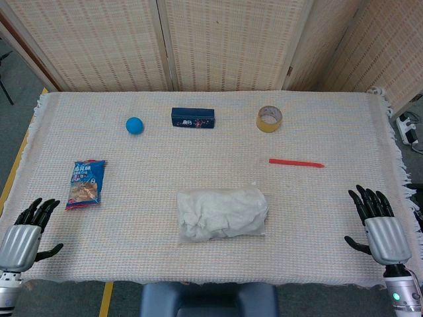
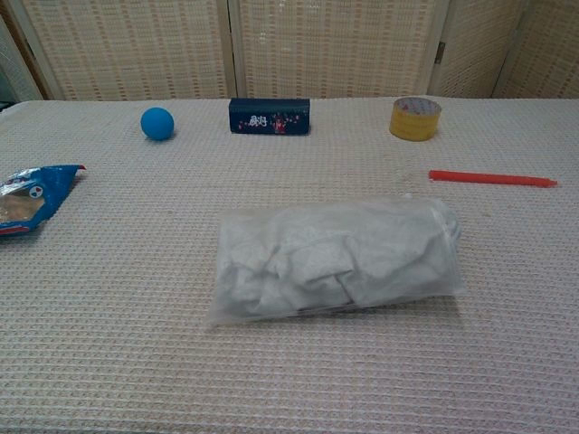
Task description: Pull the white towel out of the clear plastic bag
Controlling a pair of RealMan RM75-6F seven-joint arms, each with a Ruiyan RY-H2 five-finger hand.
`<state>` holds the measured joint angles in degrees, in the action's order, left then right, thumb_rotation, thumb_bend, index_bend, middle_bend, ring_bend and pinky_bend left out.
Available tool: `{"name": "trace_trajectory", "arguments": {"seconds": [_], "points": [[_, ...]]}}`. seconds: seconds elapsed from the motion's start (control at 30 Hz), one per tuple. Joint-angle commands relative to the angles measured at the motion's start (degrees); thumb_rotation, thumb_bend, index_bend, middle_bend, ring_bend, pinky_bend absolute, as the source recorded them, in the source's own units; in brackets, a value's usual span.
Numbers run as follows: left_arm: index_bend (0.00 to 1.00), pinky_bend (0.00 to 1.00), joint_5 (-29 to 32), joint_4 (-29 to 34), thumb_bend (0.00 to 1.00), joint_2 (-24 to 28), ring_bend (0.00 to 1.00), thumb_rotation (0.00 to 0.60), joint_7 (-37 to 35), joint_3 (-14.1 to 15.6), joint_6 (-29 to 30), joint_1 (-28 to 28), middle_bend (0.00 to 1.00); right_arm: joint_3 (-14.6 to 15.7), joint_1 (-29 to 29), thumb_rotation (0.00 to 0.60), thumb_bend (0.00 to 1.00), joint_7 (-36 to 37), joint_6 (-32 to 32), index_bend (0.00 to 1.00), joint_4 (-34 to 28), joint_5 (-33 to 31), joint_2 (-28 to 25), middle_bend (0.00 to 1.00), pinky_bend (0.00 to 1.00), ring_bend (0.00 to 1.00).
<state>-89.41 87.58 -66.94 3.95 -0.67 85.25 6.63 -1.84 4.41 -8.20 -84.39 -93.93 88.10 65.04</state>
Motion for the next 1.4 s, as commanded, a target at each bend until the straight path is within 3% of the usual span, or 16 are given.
{"name": "trace_trajectory", "arguments": {"seconds": [0.03, 0.33, 0.47, 0.57, 0.67, 0.73, 0.83, 0.9, 1.2, 1.4], "points": [[0.13, 0.23, -0.1, 0.2, 0.15, -0.1, 0.07, 0.6, 0.2, 0.1, 0.1, -0.1, 0.16, 0.1, 0.0, 0.6, 0.05, 0.1, 0.0, 0.0, 0.0, 0.1, -0.1, 0.0, 0.0, 0.0], [0.15, 0.24, -4.4, 0.8, 0.15, -0.3, 0.07, 0.6, -1.3, 1.9, 0.3, 0.4, 0.17, 0.4, -1.0, 0.6, 0.05, 1.0, -1.7, 0.0, -0.4, 1.0, -1.2, 0.0, 0.0, 0.0], [0.19, 0.33, -9.5, -0.6, 0.15, -2.3, 0.13, 0.6, -4.0, 3.8, 1.4, 1.0, 0.27, 0.2, -1.3, 0.6, 0.05, 0.8, -1.9, 0.0, -0.4, 0.5, -1.2, 0.0, 0.0, 0.0], [0.24, 0.48, -14.7, -3.6, 0.15, -5.7, 0.28, 0.6, -6.1, 6.1, 1.7, 1.8, 0.41, 0.1, -1.1, 0.6, 0.05, 0.0, -1.6, 0.0, -0.2, 0.2, -0.7, 0.0, 0.0, 0.0], [0.3, 0.69, -19.3, -7.2, 0.15, -9.9, 0.52, 0.6, -8.1, 7.9, 2.8, 2.5, 0.63, -0.1, -0.7, 0.6, 0.05, -1.3, -1.0, 0.0, 0.2, 0.0, 0.1, 0.0, 0.0, 0.0], [0.38, 0.84, -21.7, -9.9, 0.15, -13.0, 0.73, 0.6, -9.8, 8.5, 4.2, 2.8, 0.84, -0.2, -0.5, 0.6, 0.05, -2.1, -0.5, 0.0, 0.3, -0.4, 0.7, 0.0, 0.0, 0.0], [0.47, 0.98, -24.4, -15.2, 0.15, -18.5, 0.93, 0.6, -11.9, 8.9, 6.3, 3.3, 0.99, -0.2, -0.2, 0.6, 0.05, -3.8, 0.2, 0.0, 0.5, -0.8, 1.5, 0.0, 0.0, 0.0], [0.51, 1.0, -24.7, -18.2, 0.15, -21.8, 0.99, 0.6, -12.9, 9.0, 6.2, 3.7, 1.0, -0.2, -0.1, 0.6, 0.05, -4.6, 0.5, 0.0, 0.5, -1.1, 1.9, 0.0, 0.0, 0.0], [0.53, 1.0, -23.4, -25.5, 0.26, -32.1, 1.0, 0.6, -13.0, 7.3, 4.0, 6.4, 1.0, -0.5, 0.2, 0.6, 0.05, -6.6, 1.5, 0.0, 0.8, -2.6, 2.7, 0.0, 0.0, 0.0], [0.46, 1.0, -22.5, -27.2, 0.32, -35.1, 1.0, 0.6, -12.6, 6.5, 2.9, 8.2, 1.0, -0.8, 0.5, 0.6, 0.05, -7.2, 2.2, 0.0, 0.9, -3.7, 2.9, 0.0, 0.0, 0.0]]}}
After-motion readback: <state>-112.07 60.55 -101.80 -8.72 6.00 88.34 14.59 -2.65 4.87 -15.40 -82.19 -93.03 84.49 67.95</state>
